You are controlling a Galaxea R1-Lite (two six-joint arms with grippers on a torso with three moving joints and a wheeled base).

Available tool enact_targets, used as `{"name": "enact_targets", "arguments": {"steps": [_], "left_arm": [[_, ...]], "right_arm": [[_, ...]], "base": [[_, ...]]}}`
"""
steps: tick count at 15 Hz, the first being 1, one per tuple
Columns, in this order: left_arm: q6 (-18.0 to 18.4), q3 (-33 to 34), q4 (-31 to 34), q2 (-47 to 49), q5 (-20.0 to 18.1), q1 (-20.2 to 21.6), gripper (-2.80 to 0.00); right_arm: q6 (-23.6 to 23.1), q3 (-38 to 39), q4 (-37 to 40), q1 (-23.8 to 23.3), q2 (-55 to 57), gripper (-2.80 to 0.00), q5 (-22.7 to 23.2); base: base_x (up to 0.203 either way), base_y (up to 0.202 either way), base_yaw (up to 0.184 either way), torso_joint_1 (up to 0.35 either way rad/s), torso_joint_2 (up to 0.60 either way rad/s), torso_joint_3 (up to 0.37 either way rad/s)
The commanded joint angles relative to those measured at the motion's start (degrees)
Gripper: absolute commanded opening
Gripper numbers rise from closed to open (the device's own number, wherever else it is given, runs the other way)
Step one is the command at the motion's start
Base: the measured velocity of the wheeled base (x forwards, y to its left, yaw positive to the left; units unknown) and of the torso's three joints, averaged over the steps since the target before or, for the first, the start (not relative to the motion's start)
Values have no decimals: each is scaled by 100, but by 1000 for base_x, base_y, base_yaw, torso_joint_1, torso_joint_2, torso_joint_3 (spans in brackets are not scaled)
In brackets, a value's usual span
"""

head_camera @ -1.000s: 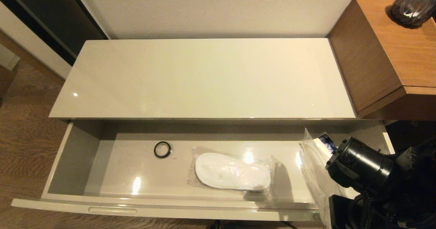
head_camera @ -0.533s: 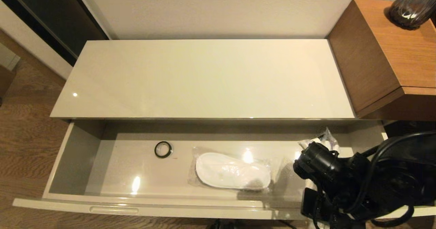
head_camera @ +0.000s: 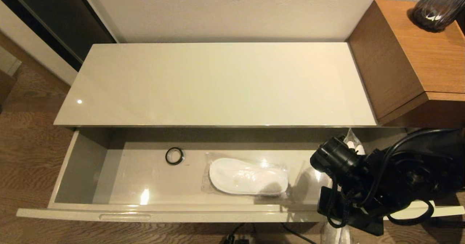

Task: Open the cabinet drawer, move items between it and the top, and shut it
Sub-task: Place the disposable slippers on the table

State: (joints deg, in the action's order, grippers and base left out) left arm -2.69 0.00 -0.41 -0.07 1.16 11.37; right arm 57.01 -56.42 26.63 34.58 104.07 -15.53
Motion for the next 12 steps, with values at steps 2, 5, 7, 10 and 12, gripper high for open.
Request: {"name": "enact_targets", "arguments": {"steps": [2,5,7,10,12], "left_arm": [[-3,9,-2,-222,0,-2,-280],[-3,9,-2,-222,5,-2,-280],[-3,12,-2,-222,0,3,-280],[-3,9,-2,-222,-1,5,-280],[-3,9,-2,-222,7,1,-280]], "right_arm": [[-42,-533,766,-70,-381,-280,216],[-14,-1041,1602,-102,-370,-280,535],[43,-1370,2099,-271,-258,-280,1236],[161,-1361,2159,-455,-125,-280,1585],[235,-1402,2186,-714,53,-280,2015]], "base": [[0,0,0,0,0,0],[0,0,0,0,0,0],[0,0,0,0,0,0],[0,0,0,0,0,0],[0,0,0,0,0,0]]}}
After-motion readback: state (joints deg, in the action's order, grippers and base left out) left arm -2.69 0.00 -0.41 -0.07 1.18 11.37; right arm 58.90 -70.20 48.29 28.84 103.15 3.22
